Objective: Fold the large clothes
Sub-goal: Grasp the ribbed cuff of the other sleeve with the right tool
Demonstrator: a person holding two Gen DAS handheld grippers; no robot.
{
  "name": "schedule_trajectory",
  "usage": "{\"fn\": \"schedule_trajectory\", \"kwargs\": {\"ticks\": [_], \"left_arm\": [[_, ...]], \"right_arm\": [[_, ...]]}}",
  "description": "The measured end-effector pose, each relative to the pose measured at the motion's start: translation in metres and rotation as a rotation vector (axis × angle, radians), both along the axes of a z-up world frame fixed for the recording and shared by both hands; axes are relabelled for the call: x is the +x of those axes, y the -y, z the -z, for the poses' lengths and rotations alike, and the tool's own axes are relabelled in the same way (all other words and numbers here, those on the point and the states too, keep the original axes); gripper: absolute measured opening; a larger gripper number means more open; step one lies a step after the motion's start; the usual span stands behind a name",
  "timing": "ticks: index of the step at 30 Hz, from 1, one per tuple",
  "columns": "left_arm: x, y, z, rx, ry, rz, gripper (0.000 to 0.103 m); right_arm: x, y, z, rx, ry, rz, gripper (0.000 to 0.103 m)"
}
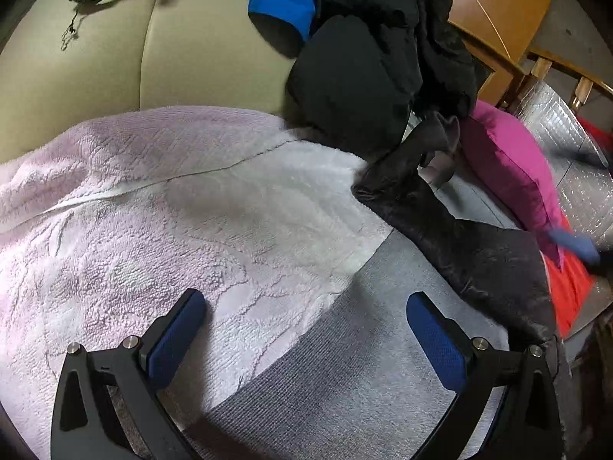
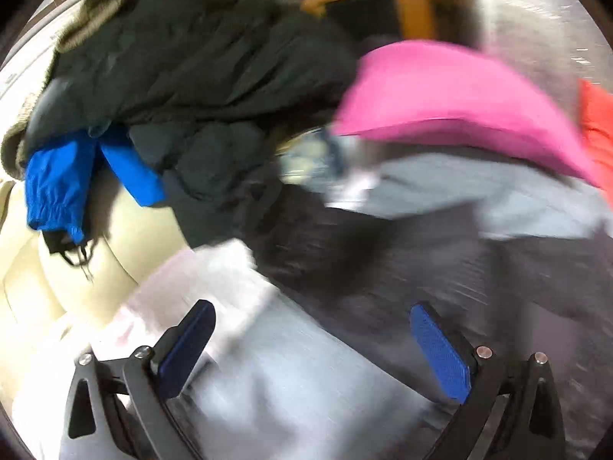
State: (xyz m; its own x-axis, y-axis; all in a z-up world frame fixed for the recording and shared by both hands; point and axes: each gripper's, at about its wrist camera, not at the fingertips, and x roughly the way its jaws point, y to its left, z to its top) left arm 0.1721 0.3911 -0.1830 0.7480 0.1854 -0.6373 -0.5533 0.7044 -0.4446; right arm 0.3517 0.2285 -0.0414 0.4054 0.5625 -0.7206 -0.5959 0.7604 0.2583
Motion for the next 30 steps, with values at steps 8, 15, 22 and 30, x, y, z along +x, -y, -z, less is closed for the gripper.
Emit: {"fn": "schedule_trajectory", "kwargs": {"ticks": [8,15,22,30], "left_arm": [[-0.013,0.006,0.001,0.041,0.019,-0.007,0.103],[-0.009,0.006,0.005,0.047,0.024,-0.009,0.103],[-0.006,0.007,0.004,0.048,-0.014,-0.006,0.103],[0.008,-0.003,-0.016,-0.066,-0.125,0.028,0.103]], "right_arm": [[0.056,-0.096,0.044,-0.035,-0.105,0.009,0.08],[0.059,-0.084,0.047,-0.079,-0.096,0.007,0.013],[0.027,0.003,-0.041,0.022,0.011,0.034,0.013],[-0.014,0.113,-0.122,0.09,0.097,0.105,0.012]]}}
